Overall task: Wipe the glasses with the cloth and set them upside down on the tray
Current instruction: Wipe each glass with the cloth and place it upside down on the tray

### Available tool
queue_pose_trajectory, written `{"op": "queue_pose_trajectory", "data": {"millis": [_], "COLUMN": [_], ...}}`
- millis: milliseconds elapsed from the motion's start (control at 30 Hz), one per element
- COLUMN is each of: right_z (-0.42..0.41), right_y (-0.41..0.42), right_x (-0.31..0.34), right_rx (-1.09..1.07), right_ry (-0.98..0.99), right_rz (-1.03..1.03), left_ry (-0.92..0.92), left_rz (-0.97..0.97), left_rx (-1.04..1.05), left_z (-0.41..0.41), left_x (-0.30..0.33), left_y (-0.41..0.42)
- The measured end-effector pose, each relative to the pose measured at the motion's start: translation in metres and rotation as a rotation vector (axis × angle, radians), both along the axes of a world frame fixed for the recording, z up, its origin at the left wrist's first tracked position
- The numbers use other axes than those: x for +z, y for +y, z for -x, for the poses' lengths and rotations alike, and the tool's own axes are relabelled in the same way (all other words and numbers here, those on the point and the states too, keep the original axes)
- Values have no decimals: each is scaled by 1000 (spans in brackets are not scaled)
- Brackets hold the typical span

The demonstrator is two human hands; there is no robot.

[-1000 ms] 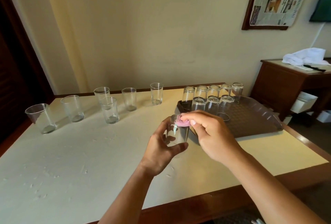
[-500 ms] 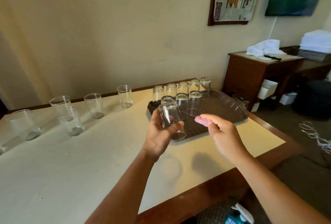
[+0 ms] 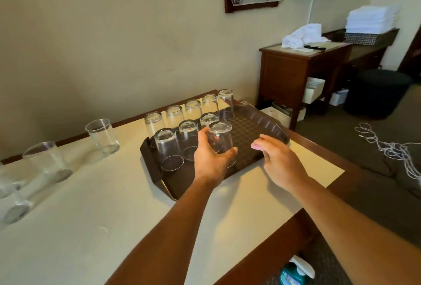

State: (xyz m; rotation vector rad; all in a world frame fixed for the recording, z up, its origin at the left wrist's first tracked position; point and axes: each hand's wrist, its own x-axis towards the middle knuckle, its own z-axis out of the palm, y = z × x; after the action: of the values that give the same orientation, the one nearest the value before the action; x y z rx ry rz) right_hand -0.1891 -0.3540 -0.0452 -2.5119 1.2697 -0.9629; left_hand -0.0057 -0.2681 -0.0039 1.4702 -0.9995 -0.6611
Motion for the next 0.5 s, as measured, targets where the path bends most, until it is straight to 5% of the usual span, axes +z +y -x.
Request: {"op": "queue_pose_trajectory", "data": {"millis": [400,500], "right_z": [2,3], "right_y": [-16,-16], "right_x": [-31,-32], "right_rx": [18,13], "right_ry": [62,63], "right_rz": [76,93], "left_ry": [-285,-566], "left_rz": [-98,-108], "left_rx": [29,67], "left_z": [20,24], "left_x": [-20,-13], "left_y": [-53,-43]}}
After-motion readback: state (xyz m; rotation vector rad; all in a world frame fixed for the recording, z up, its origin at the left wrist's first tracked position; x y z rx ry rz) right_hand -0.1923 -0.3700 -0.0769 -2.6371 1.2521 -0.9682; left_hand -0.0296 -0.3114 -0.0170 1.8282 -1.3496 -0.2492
